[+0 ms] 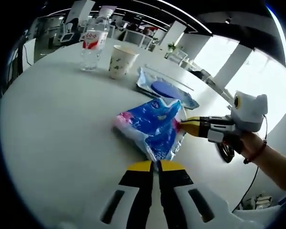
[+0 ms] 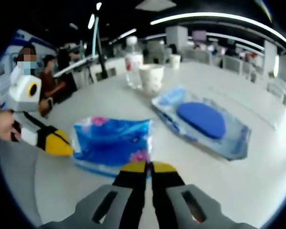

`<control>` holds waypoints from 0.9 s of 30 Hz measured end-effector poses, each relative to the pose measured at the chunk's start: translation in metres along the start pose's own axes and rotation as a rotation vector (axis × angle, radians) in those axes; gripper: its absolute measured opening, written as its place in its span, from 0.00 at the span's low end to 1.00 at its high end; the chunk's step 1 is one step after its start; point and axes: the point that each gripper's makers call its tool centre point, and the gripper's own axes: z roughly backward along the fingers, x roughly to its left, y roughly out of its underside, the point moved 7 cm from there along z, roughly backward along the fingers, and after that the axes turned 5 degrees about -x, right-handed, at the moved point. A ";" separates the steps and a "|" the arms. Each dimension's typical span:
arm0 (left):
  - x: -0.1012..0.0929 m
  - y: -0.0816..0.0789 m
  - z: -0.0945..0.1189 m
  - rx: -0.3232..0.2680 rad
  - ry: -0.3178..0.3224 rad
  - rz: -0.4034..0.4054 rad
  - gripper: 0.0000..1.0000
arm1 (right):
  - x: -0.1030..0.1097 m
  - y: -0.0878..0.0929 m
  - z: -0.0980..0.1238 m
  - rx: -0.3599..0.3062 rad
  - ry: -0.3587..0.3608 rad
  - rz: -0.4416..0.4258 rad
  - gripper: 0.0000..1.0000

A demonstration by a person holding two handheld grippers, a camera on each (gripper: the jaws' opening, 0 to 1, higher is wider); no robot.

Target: Arrange the tabletop items into an orderly group along one side of the table until the central work area is clear of visible clutter.

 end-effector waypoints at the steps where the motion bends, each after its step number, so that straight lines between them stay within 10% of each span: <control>1: 0.002 -0.001 0.001 0.003 0.002 0.006 0.03 | 0.001 0.000 0.001 0.009 -0.001 -0.008 0.00; 19: 0.004 -0.013 0.009 0.024 0.030 0.043 0.02 | 0.014 -0.010 0.031 0.000 0.001 -0.003 0.00; 27: -0.004 -0.023 0.011 0.037 0.066 0.024 0.02 | 0.013 -0.013 0.047 0.000 0.038 -0.126 0.00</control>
